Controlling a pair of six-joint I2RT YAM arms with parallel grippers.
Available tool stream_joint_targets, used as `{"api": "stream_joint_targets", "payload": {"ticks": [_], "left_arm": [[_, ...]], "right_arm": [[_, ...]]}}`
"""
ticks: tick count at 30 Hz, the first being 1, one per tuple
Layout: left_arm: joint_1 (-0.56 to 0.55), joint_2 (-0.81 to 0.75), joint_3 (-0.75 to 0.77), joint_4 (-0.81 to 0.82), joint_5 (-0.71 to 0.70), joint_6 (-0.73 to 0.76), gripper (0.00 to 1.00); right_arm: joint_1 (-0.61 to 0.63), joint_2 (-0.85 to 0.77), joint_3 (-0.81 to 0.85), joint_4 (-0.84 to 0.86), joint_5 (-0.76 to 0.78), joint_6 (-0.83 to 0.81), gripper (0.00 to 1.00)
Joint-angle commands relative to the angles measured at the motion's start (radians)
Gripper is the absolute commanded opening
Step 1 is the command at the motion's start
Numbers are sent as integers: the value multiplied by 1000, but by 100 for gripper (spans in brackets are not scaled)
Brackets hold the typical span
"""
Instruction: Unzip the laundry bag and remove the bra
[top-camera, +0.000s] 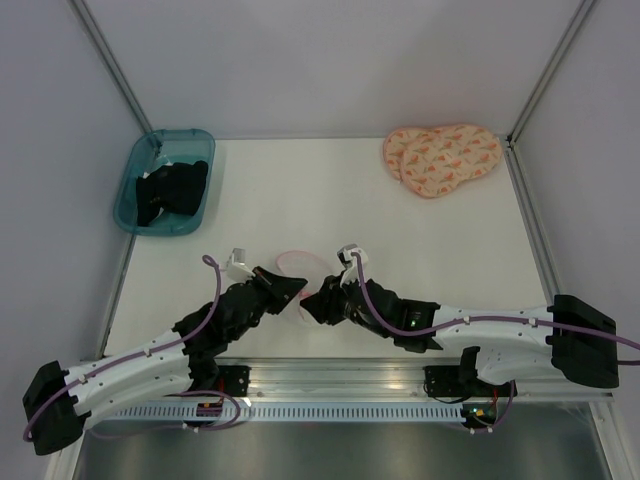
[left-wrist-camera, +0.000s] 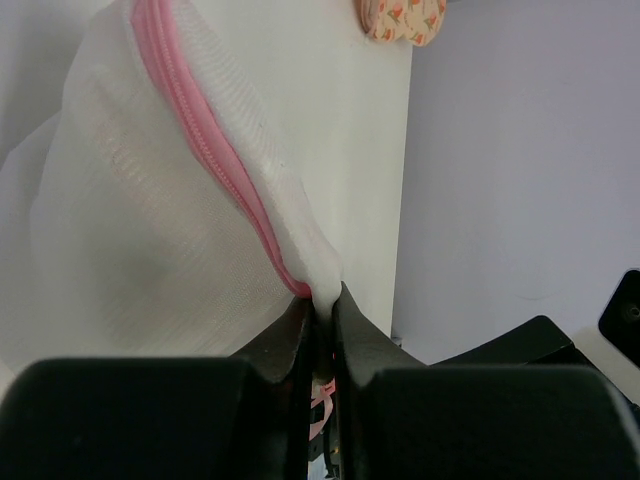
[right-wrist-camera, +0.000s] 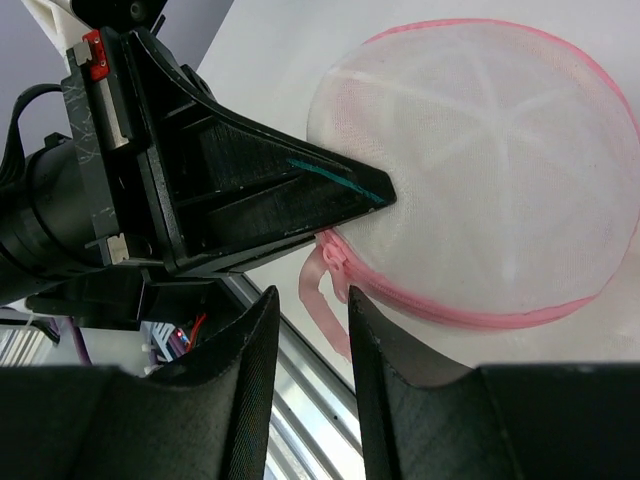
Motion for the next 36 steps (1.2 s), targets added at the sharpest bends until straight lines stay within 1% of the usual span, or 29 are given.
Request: {"api": "stream_joint_targets", "payload": {"ticks": [1, 3, 6, 15, 18, 22, 23, 25, 26, 31, 34, 36], "left_arm": [[-6, -10, 6, 10, -28, -25, 2], [-6, -4, 9, 13, -22, -28, 2], [-4, 2, 13, 24, -3, -34, 2], [-6, -26, 32, 38, 33, -31, 2], [-6, -17, 32, 43, 47, -34, 2], [-7, 0, 29, 58, 63, -36, 2], [-9, 5, 29, 63, 64, -36, 2], [-9, 11, 27, 64, 67, -39, 2], [-10, 10, 26, 66, 66, -37, 2], [-10, 2, 18, 64, 58, -31, 2], [-10, -15, 18, 49, 47, -24, 2], [-9, -35, 21, 24, 35, -17, 2]], "right_arm": [[-3, 3, -5, 43, -18, 23, 38], [-5, 6, -3, 43, -12, 23, 34], [-3, 17, 3, 37, 7, 15, 33], [-8, 46, 15, 23, 47, -3, 32], [-8, 44, 15, 31, 54, -11, 29], [-11, 43, 15, 42, 62, -17, 20], [-12, 41, 13, 43, 64, -19, 13], [-12, 38, 13, 43, 67, -22, 7], [-12, 37, 10, 42, 68, -22, 1], [-15, 15, 4, 14, 77, -22, 0], [-15, 1, 18, -76, 99, -17, 0], [-15, -6, 36, -173, 108, -14, 0]]}}
